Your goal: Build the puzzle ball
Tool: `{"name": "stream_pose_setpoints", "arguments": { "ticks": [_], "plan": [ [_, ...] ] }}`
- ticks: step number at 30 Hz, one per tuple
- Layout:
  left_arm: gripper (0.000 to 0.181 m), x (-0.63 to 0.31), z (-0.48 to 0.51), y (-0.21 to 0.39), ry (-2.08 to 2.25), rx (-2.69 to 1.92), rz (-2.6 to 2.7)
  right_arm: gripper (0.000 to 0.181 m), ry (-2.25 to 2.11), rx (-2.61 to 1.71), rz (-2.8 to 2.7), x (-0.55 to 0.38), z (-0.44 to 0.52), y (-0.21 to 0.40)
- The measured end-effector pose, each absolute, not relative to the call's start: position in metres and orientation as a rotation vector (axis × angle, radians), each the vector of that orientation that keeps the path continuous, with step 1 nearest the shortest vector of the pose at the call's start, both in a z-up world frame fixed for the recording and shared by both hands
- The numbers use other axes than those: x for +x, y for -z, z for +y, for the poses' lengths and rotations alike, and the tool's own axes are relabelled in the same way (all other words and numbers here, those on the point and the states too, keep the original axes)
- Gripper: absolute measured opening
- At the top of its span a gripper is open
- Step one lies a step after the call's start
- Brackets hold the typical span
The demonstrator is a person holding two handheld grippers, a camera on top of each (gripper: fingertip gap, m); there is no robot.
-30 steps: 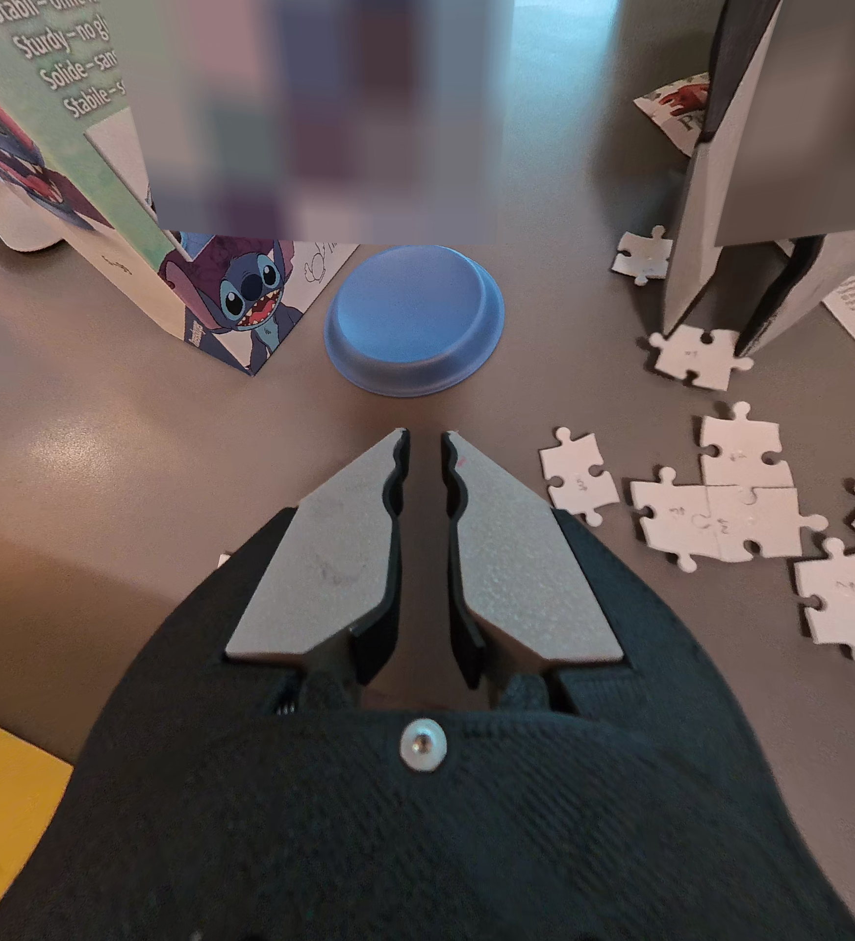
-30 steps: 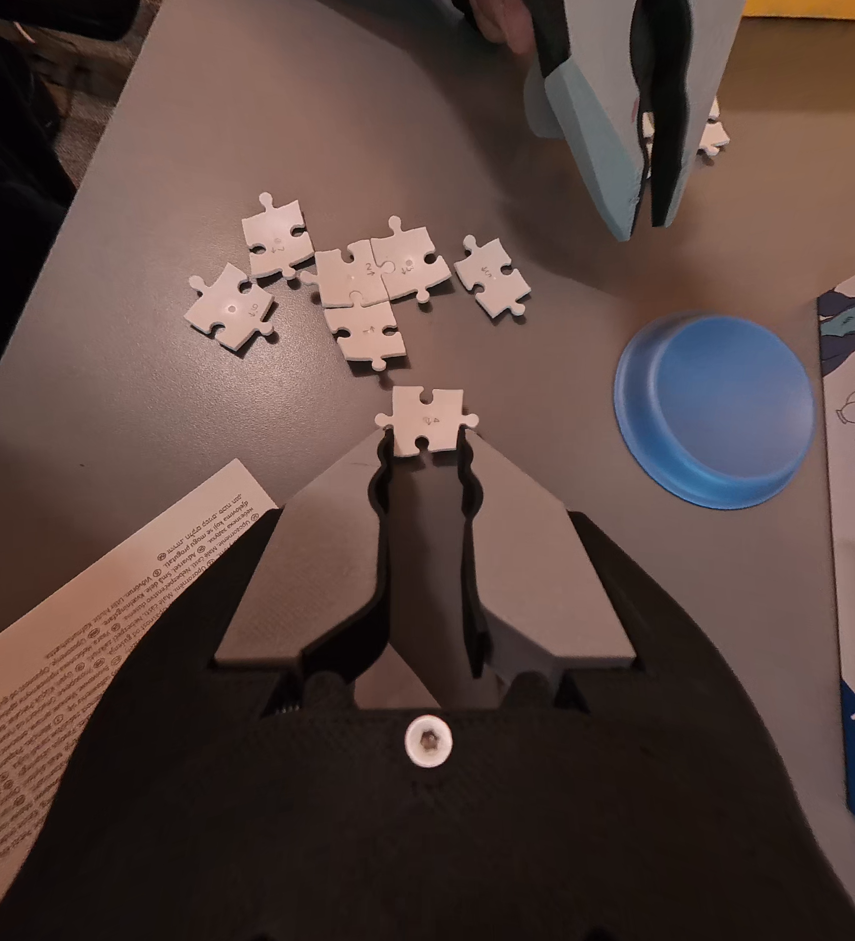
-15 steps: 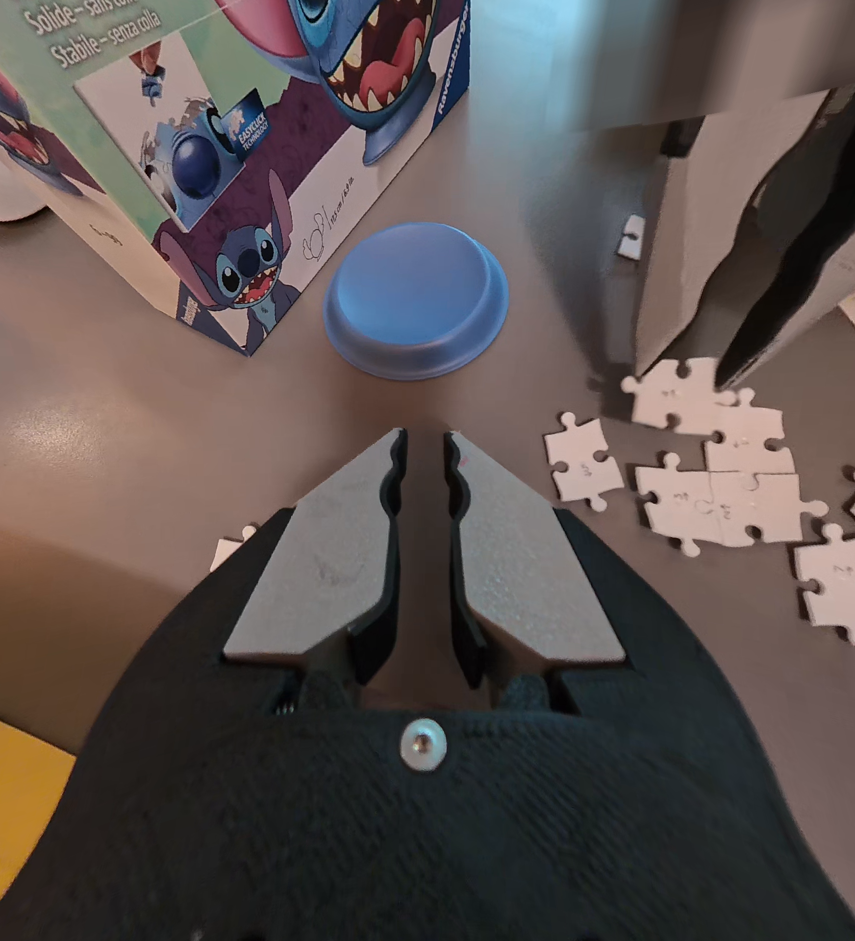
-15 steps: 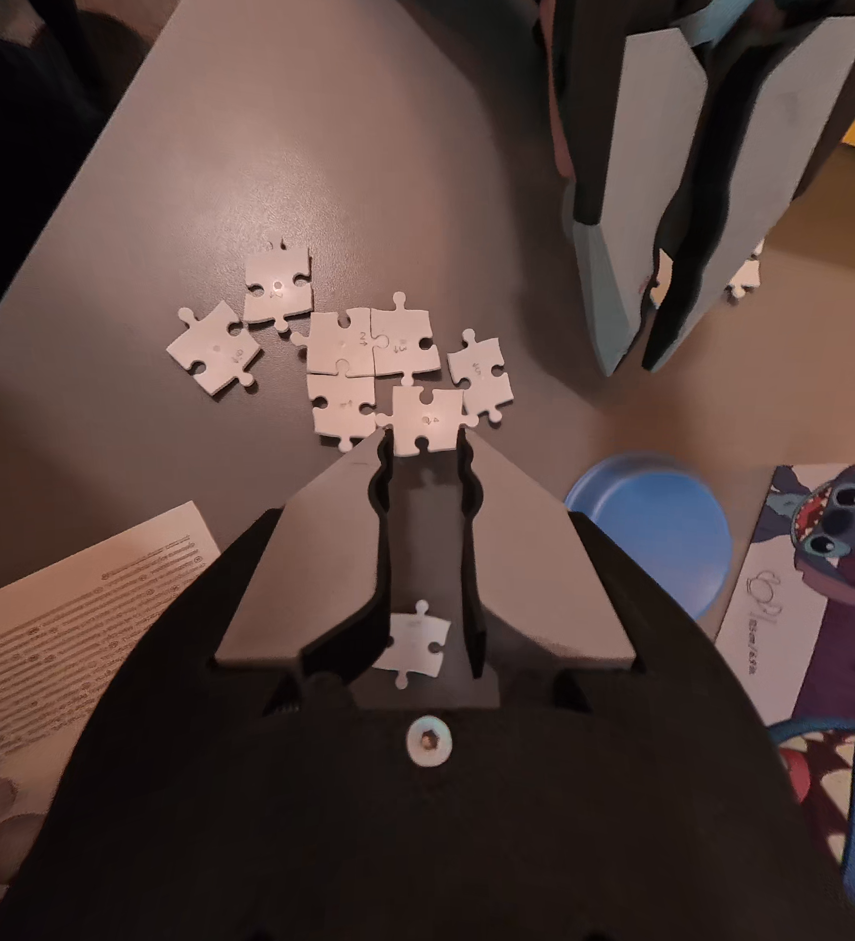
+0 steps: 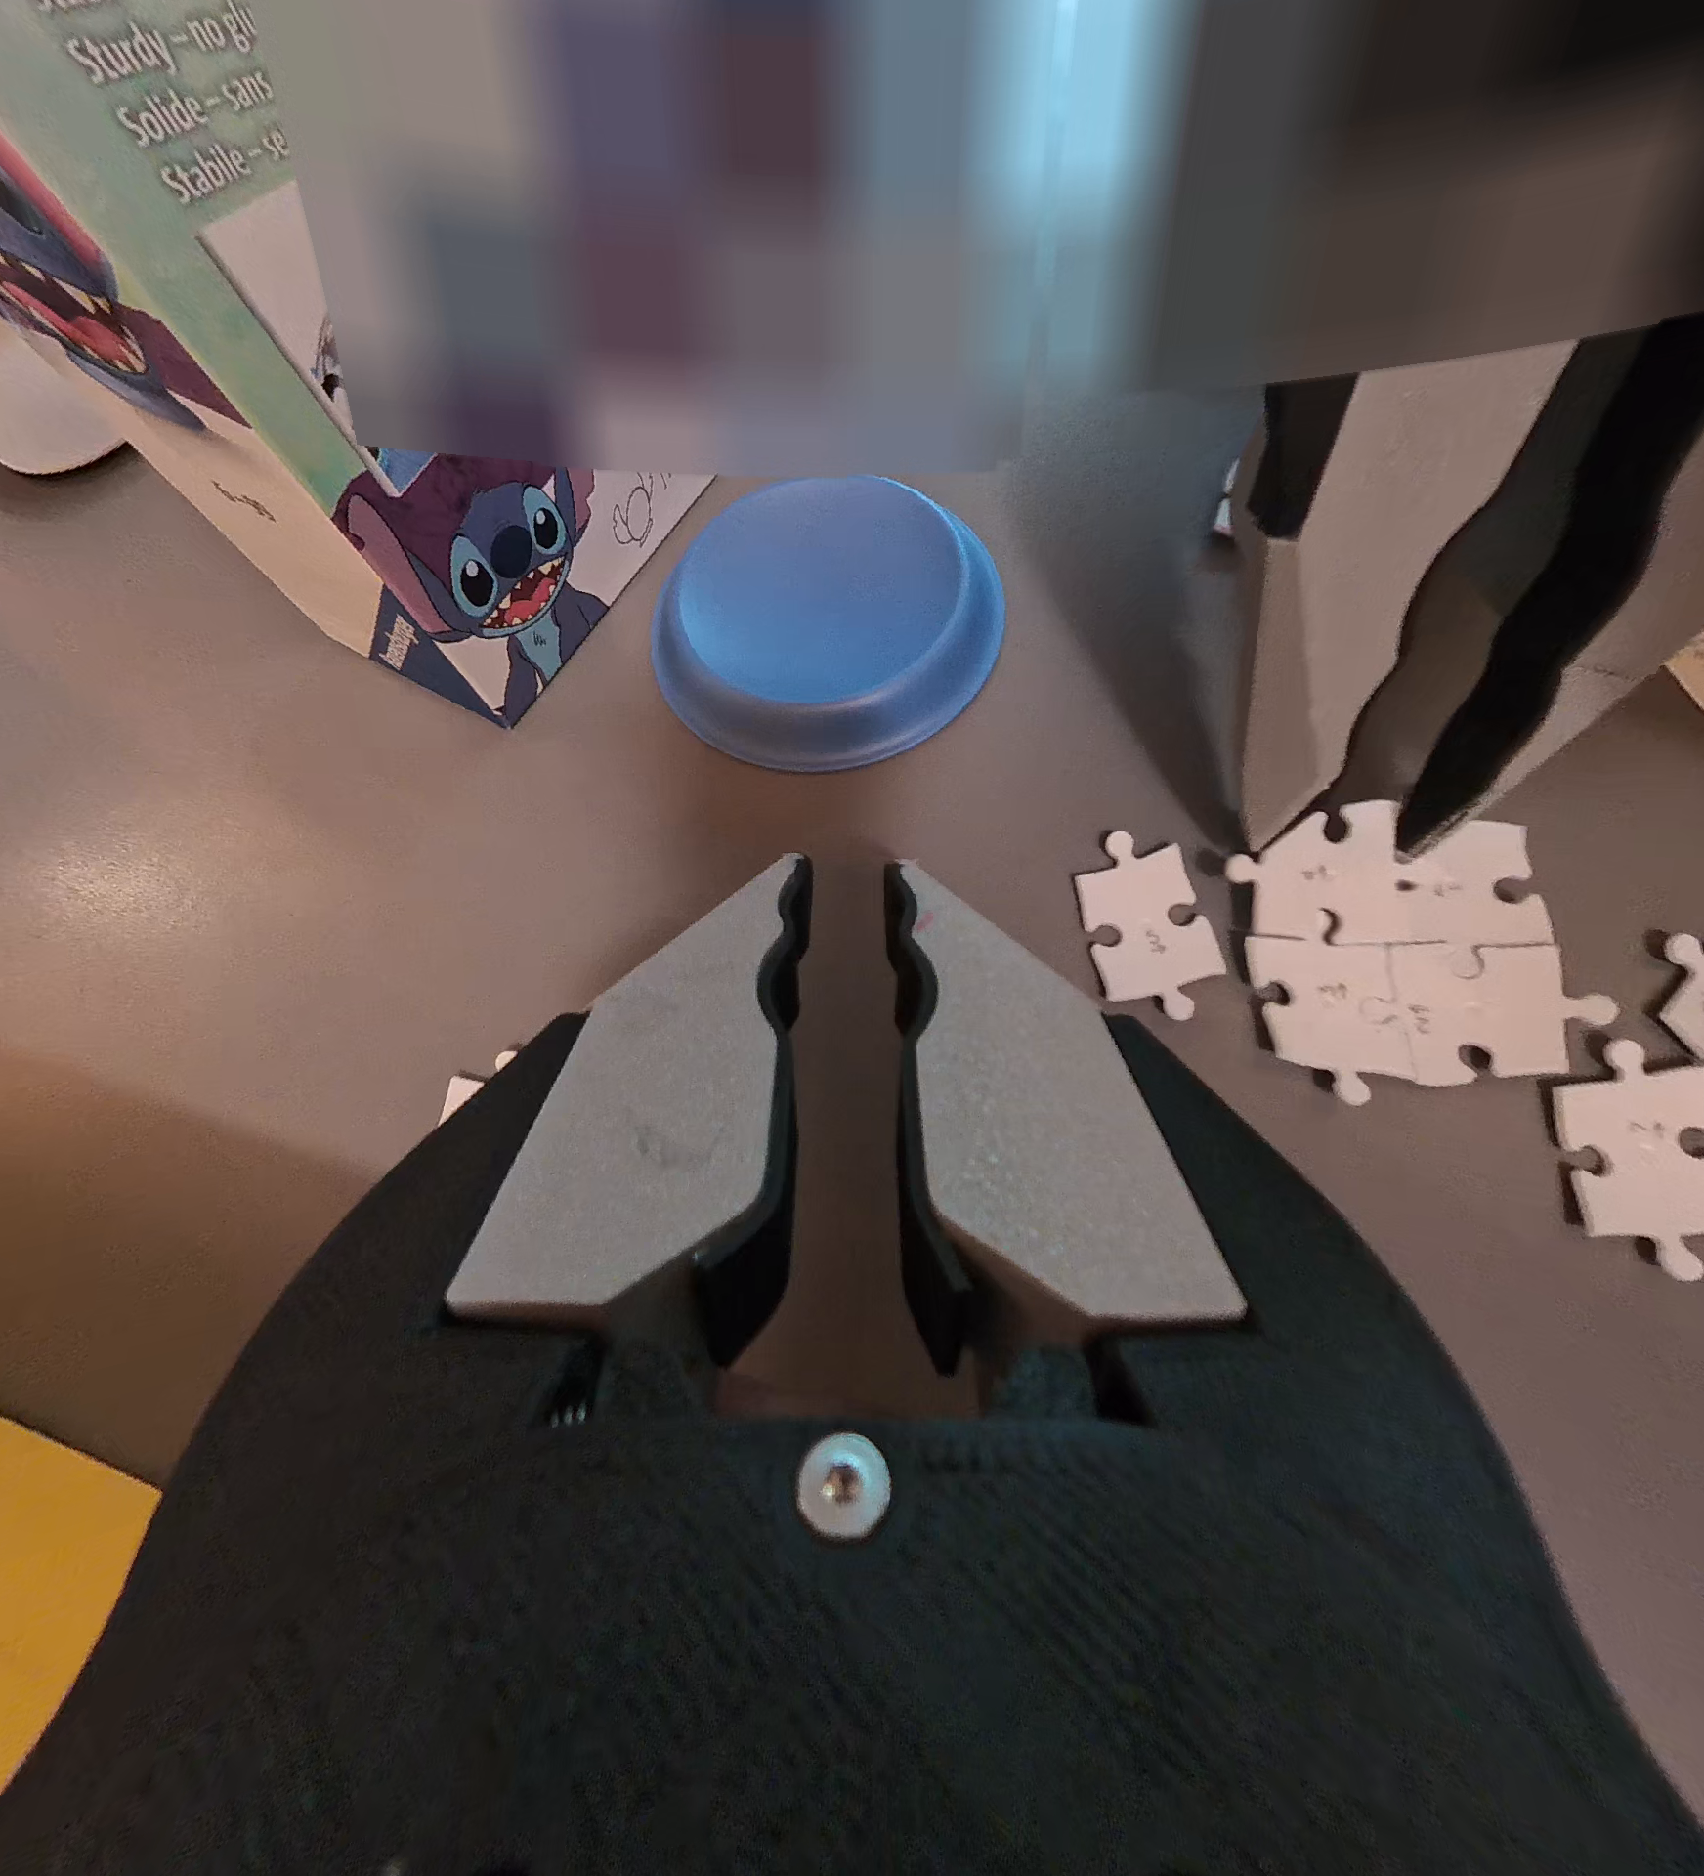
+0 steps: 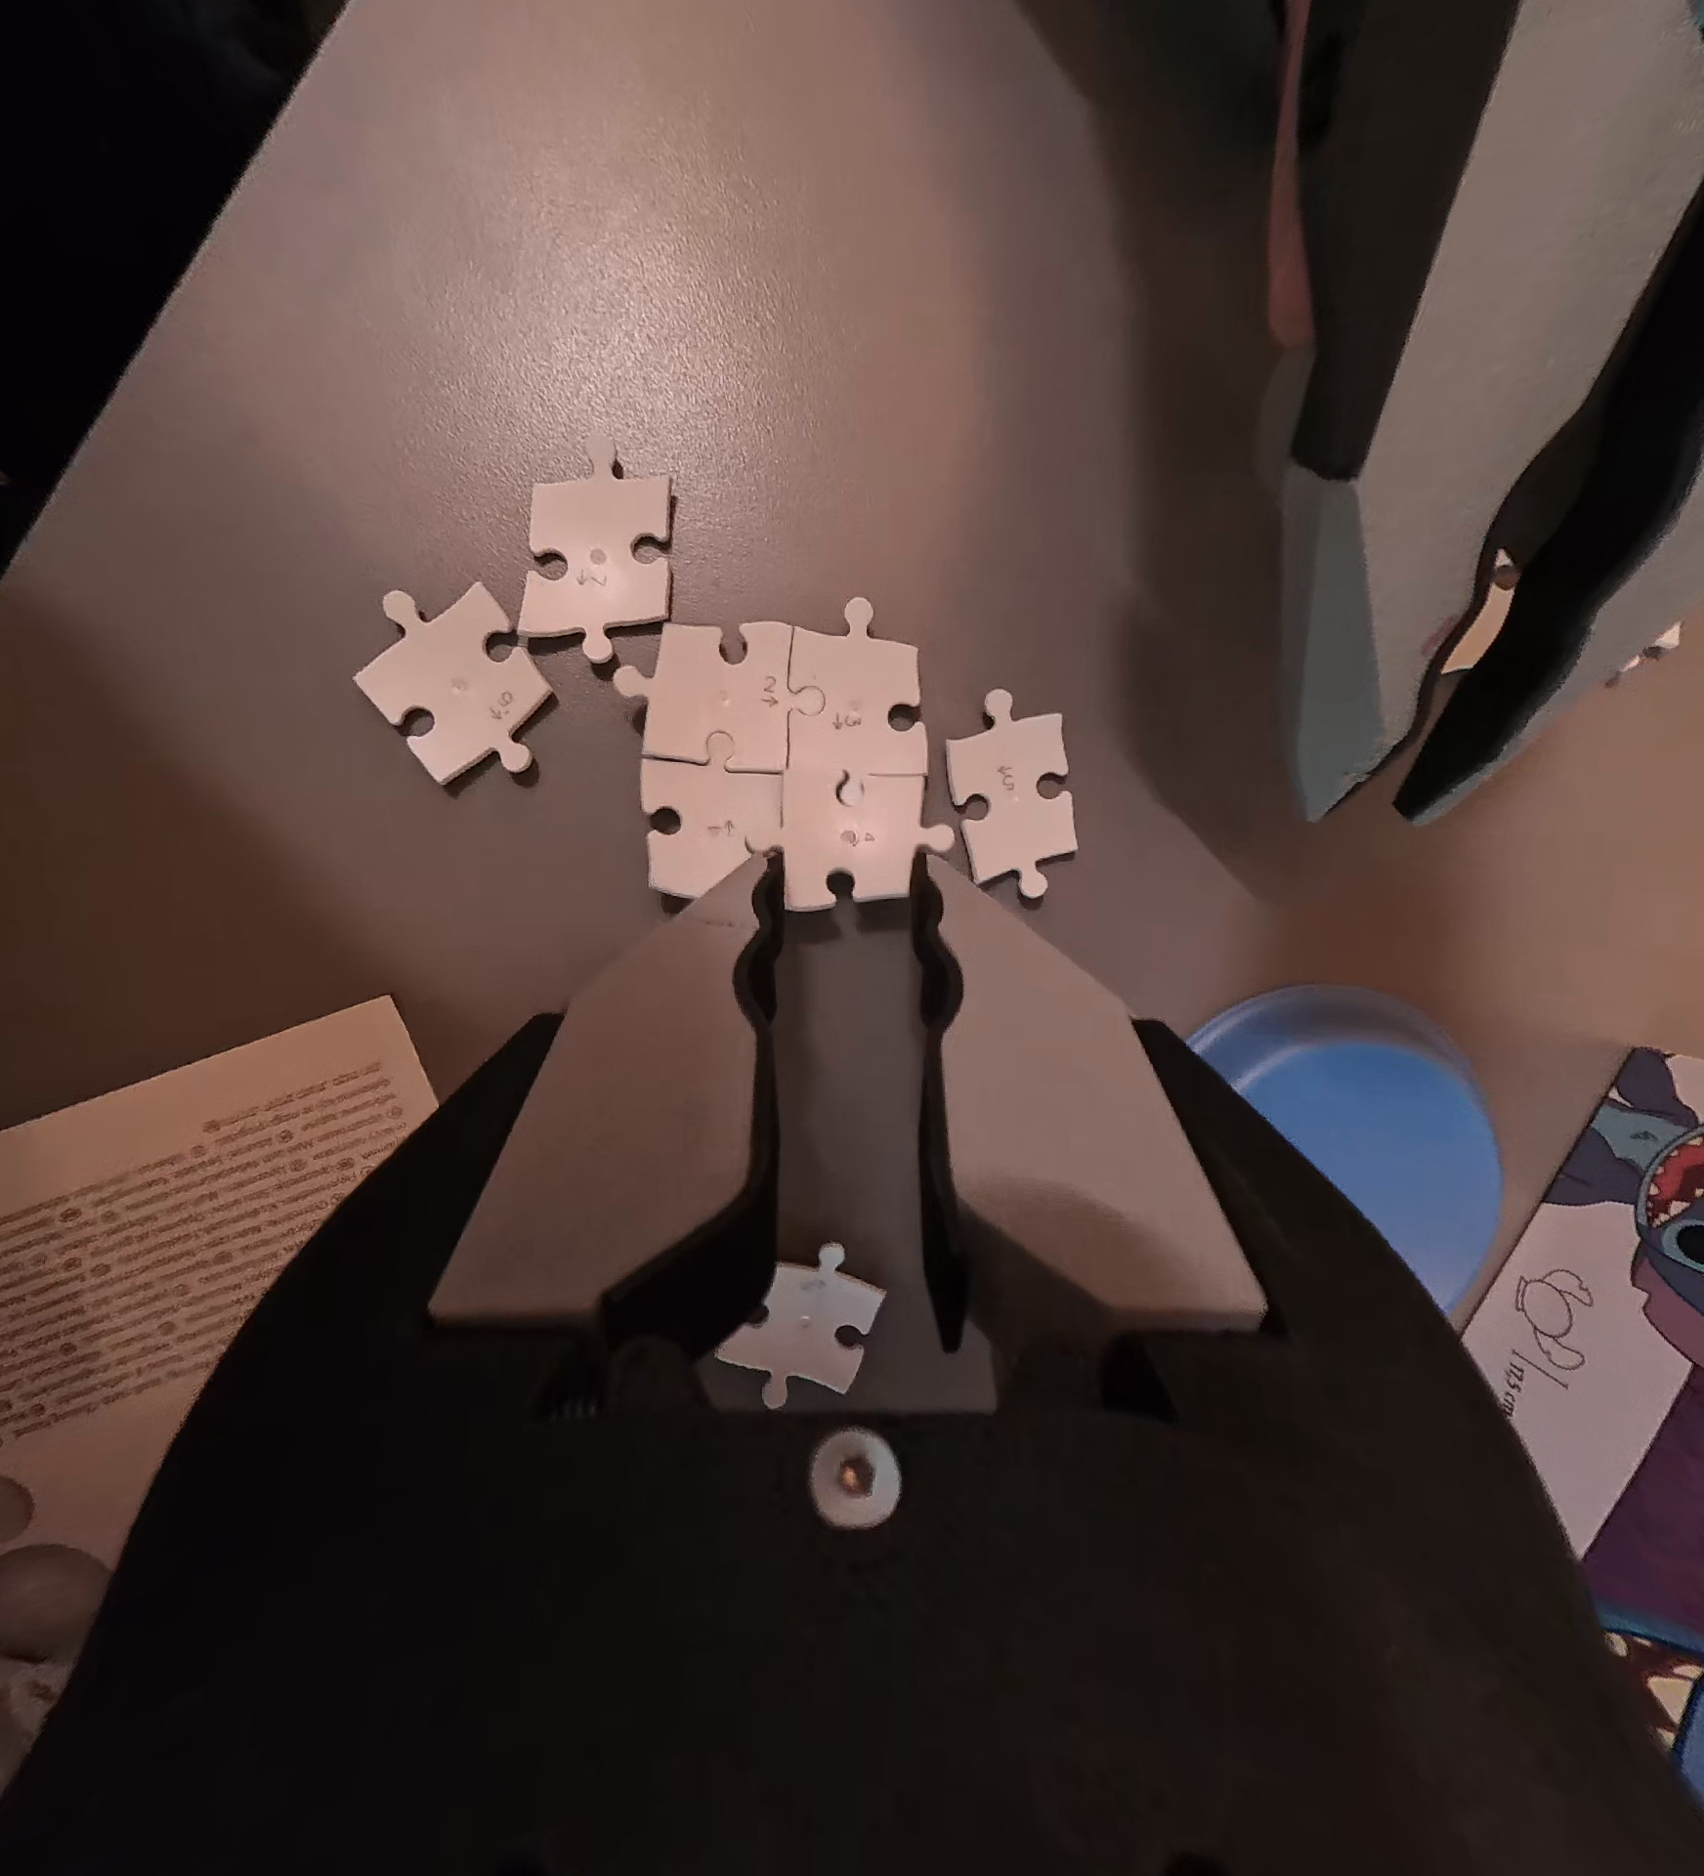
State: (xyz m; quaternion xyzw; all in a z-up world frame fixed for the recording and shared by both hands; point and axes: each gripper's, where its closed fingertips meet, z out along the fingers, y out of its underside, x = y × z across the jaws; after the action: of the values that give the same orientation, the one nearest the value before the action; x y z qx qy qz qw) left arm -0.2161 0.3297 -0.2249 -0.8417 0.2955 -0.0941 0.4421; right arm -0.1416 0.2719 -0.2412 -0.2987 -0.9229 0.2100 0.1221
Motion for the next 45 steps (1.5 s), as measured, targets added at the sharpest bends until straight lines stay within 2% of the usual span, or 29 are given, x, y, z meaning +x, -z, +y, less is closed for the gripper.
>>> {"name": "stream_pose_setpoints", "arguments": {
  "ticks": [19,36,45],
  "plan": [
    [0.008,-0.160,0.286,0.212,0.610,-1.991,0.968,0.022,-0.609,-0.847,-2.702,-0.140,0.270,0.245],
    [0.002,-0.138,0.269,0.241,0.514,-2.008,1.195,0.022,-0.629,-0.864,-2.695,-0.136,0.267,0.246],
    [0.000,-0.139,0.268,0.244,0.493,-2.014,1.219,0.013,-0.693,-0.893,-2.679,-0.132,0.266,0.246]
  ]
}}
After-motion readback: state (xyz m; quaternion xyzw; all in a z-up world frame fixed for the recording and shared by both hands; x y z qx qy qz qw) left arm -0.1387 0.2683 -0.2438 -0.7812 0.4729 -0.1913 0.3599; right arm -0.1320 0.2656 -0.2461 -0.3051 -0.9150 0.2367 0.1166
